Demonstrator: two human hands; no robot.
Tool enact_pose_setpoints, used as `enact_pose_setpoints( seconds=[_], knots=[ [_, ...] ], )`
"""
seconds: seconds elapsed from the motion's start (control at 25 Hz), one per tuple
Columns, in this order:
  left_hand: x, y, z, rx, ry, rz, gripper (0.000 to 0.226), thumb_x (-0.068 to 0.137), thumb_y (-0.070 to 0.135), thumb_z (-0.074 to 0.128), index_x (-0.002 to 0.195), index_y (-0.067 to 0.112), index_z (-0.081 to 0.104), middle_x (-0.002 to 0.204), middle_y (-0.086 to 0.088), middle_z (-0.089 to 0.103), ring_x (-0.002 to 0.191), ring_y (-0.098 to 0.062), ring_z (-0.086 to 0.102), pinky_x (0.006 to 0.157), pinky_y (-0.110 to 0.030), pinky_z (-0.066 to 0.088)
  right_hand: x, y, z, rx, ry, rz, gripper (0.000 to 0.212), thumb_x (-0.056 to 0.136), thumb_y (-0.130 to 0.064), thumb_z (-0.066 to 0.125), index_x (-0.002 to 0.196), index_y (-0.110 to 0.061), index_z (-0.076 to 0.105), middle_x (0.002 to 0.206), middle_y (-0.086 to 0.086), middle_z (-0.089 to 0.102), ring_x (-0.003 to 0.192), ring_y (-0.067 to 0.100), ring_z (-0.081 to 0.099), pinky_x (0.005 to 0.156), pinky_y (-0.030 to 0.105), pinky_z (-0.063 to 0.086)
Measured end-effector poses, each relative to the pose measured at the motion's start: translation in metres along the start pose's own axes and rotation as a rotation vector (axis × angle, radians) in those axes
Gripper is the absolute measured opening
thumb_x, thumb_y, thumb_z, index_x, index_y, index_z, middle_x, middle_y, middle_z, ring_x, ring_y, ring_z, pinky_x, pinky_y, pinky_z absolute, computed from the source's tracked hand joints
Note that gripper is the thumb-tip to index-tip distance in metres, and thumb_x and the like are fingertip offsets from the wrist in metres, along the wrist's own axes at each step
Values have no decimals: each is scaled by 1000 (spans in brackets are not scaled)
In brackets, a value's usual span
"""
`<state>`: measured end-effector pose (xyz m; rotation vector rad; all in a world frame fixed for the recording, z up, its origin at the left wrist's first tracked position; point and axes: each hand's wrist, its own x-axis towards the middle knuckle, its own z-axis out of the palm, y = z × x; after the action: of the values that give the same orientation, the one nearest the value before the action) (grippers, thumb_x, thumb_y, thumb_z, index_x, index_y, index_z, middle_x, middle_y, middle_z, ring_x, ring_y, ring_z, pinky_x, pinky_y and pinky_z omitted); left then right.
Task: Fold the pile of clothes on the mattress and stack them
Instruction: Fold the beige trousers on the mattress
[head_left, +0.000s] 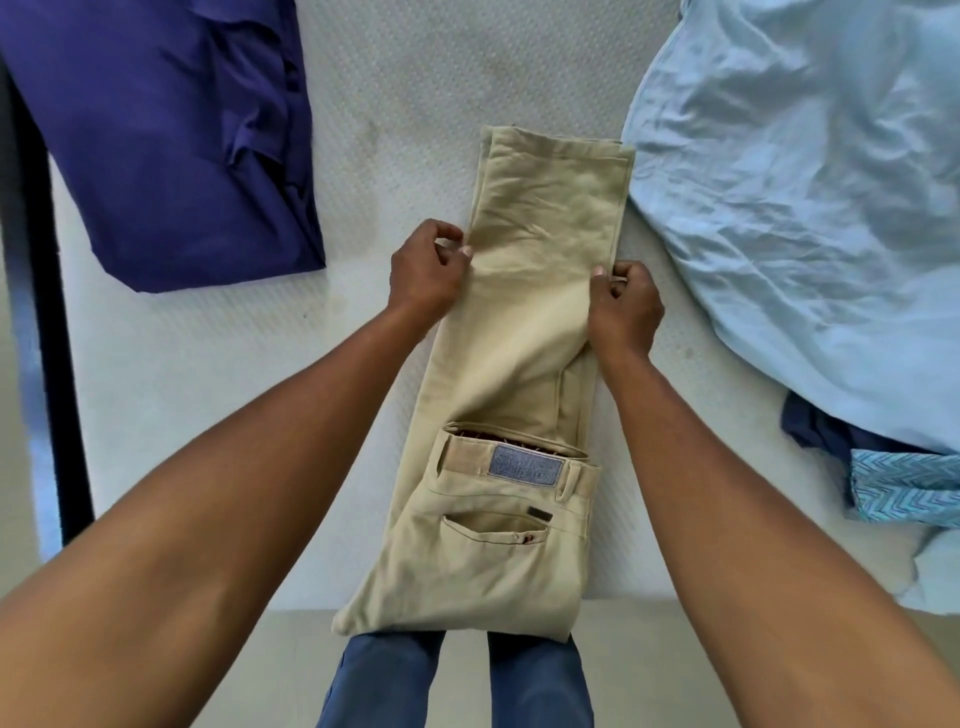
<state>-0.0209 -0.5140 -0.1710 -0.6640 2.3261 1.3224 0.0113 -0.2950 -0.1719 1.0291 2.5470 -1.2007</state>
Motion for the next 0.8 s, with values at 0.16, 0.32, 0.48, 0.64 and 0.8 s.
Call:
enact_pose_setpoints(
  seconds=[0.16,0.32,0.48,0.64,0.8],
  knots=[
    [-26,-20,-8,47,-16,-41,24,94,41,72,109,23,69,88,10,69,85,-7,66,79,-30,55,-6,15,-5,175,-206,207,41,90,-70,61,94,-29,66,90,-7,69,92,16,67,88,42,55],
    [-97,-76,-25,75,-167,-134,18,92,40,74,100,24,68,91,8,73,85,-11,68,77,-34,55,-75,59,-35,154,-488,256,32,78,-58,73,87,-27,68,87,0,73,81,22,70,79,44,59],
    [-144,-113,-34,163,-201,-217,13,93,38,72,92,26,69,88,10,73,83,-10,68,71,-28,47,-95,73,-31,-128,-528,144,19,87,-33,81,89,-18,70,86,2,75,82,18,73,76,33,59],
    [-159,-118,-30,140,-185,-195,18,94,39,72,89,22,71,83,8,72,78,-10,66,71,-26,45,-89,81,-39,-136,-417,202,20,91,-30,76,82,-14,68,74,4,71,74,26,73,69,44,62],
    [-162,-114,-20,244,-205,-134,19,96,42,70,92,23,69,81,11,69,76,-3,63,66,-21,45,-102,87,-53,-85,-345,199,25,100,-39,66,93,-15,68,77,-9,65,76,10,65,66,23,46]
  ],
)
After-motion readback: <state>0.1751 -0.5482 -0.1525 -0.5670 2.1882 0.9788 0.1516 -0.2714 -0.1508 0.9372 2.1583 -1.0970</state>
